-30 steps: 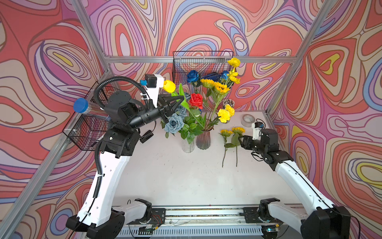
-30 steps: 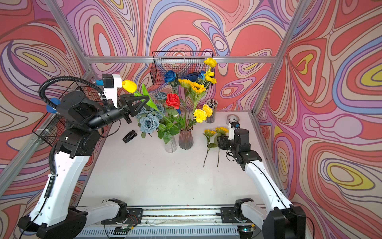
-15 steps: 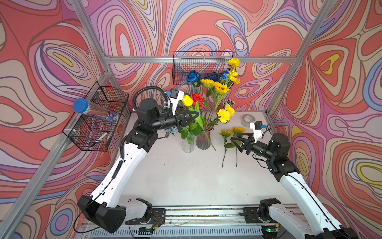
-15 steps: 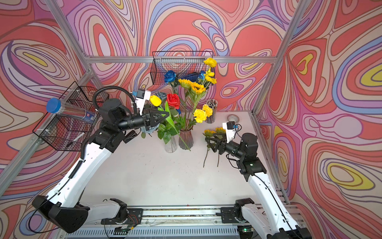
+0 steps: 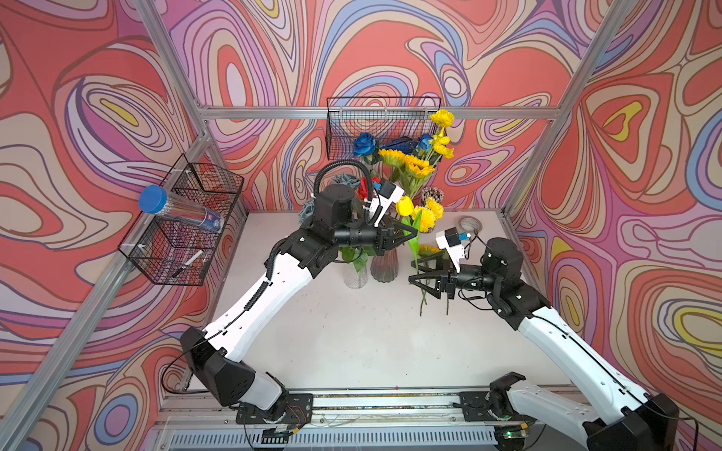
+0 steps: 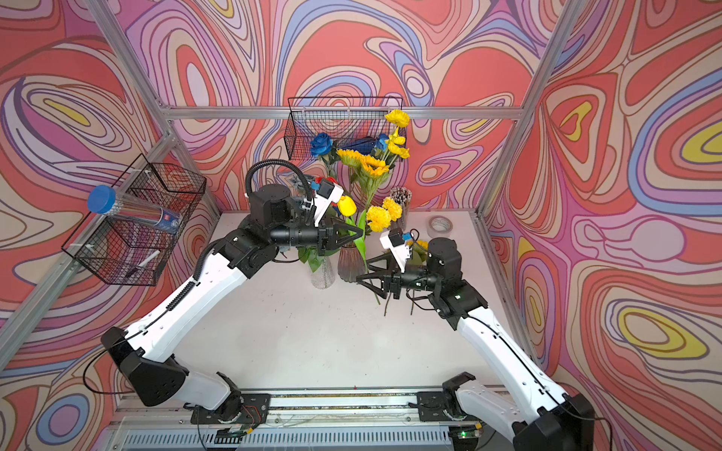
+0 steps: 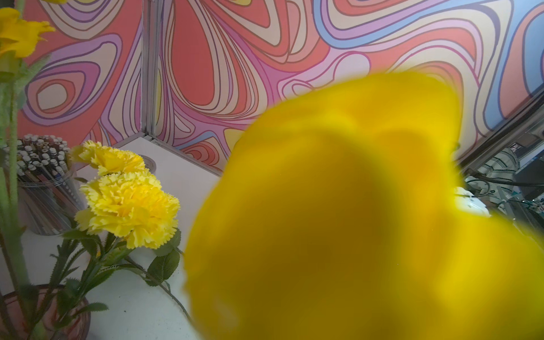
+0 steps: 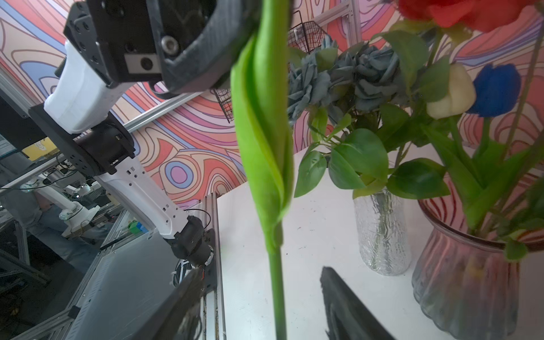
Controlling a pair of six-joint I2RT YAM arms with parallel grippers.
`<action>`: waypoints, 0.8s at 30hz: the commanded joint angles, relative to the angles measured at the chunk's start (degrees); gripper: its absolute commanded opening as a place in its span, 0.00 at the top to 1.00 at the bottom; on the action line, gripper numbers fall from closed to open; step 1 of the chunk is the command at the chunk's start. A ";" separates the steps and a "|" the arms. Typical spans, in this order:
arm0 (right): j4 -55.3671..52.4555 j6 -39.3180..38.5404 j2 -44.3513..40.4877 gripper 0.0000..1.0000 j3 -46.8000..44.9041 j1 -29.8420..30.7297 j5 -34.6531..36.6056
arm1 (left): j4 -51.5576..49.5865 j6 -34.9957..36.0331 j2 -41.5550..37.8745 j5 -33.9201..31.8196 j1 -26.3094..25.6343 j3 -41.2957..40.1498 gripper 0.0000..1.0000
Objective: Pick out yellow flowers from the vase
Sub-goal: Place the flower at the center of the board.
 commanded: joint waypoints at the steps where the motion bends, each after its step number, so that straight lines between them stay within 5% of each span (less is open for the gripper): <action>1: -2.47 -1.98 1.40 0.40 1.76 0.69 1.63 | -1.53 1.98 0.43 -0.05 -0.90 1.92 1.00; 6: -1.18 -1.39 1.74 0.68 1.50 0.90 2.21 | -2.16 2.63 0.02 -0.23 -1.04 1.88 1.00; 20: -0.21 -0.41 2.22 0.99 0.87 0.98 2.85 | -3.04 3.78 0.38 0.17 -1.04 1.92 0.98; 24: 0.03 -0.33 2.27 1.00 0.93 0.98 2.96 | -3.30 4.17 0.32 -0.05 -1.04 1.92 0.95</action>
